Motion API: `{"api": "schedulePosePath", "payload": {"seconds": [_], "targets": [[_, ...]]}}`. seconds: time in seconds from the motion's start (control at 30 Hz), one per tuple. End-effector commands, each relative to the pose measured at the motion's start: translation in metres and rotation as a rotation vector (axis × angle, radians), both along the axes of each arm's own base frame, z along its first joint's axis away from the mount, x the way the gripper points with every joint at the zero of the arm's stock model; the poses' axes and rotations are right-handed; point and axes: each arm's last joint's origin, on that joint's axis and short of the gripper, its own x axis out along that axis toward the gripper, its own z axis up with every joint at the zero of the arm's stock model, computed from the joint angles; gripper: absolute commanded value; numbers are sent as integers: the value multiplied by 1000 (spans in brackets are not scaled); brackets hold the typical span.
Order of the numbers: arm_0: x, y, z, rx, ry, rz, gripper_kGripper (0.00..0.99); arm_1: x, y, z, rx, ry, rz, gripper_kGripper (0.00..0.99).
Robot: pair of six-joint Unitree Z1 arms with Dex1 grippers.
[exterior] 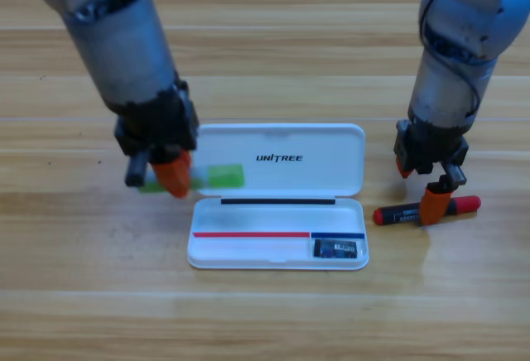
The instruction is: Clean up eraser and pencils
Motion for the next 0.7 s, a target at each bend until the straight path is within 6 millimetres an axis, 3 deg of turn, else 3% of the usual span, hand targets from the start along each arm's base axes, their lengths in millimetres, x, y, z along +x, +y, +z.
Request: {"api": "schedulePosePath", "payload": {"seconds": [0.03,0.07,0.2,0.4,0.53,0.7], "targets": [[-8,-35,-32,60,54,-48,0,12,-3,-40,-38,68,-13,808],[-9,-38,-36,67,60,-52,0,12,-3,-41,-41,72,-13,799],[-10,-47,-43,76,68,-60,0,10,-5,-45,-51,86,-8,592],[-10,-57,-52,86,75,-67,0,3,-9,-44,-56,103,5,5],[-12,-64,-56,89,76,-80,0,-1,-11,-32,-43,90,4,0],[-15,-70,-60,90,82,-86,0,-14,-18,6,-11,40,-54,0]]}}
